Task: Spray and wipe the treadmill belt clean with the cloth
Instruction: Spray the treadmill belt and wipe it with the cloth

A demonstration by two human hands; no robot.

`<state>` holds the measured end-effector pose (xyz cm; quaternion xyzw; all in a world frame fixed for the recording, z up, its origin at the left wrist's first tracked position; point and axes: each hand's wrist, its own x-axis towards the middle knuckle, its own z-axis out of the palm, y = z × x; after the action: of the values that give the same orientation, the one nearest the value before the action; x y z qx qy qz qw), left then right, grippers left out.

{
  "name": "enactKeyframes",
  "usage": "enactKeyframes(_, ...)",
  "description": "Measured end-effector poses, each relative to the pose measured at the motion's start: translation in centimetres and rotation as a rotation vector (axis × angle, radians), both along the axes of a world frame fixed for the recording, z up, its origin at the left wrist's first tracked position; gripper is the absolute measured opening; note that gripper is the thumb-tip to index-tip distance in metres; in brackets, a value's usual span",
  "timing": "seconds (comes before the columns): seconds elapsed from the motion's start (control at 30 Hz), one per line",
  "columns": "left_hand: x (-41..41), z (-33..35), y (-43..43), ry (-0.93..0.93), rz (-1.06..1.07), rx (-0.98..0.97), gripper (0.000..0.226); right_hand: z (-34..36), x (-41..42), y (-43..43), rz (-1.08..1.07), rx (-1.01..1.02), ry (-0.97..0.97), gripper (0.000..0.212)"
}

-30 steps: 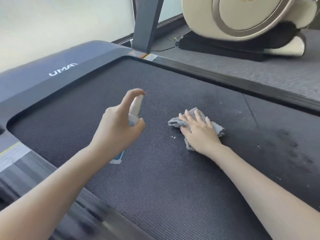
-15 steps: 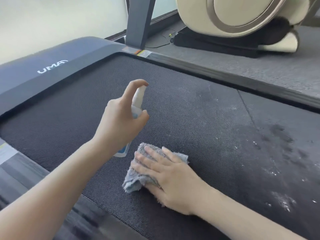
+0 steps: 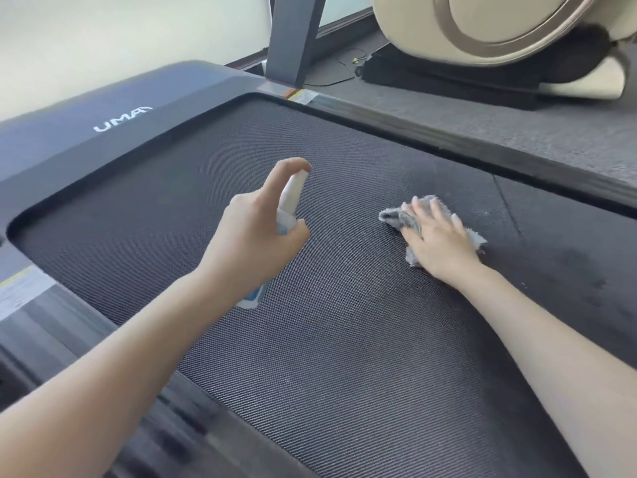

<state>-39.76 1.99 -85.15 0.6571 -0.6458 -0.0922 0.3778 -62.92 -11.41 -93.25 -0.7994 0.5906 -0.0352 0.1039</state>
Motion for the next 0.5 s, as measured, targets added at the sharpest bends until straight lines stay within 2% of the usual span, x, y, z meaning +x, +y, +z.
enactKeyframes(0.1, 0.1, 0.2, 0.2, -0.034, 0.001, 0.022, 0.054, 0.7, 2.1, 1.6, 0.111, 0.053, -0.079, 0.049)
enactKeyframes(0.3, 0.2, 0.8, 0.6, -0.059, 0.025, 0.044, 0.057, 0.7, 8.5, 9.8, 0.587, -0.007, -0.12, 0.052)
enactKeyframes(0.5, 0.4, 1.2, 1.1, -0.093, 0.016, 0.033, 0.054, 0.7, 9.3, 16.4, 0.902, 0.031, -0.147, 0.049)
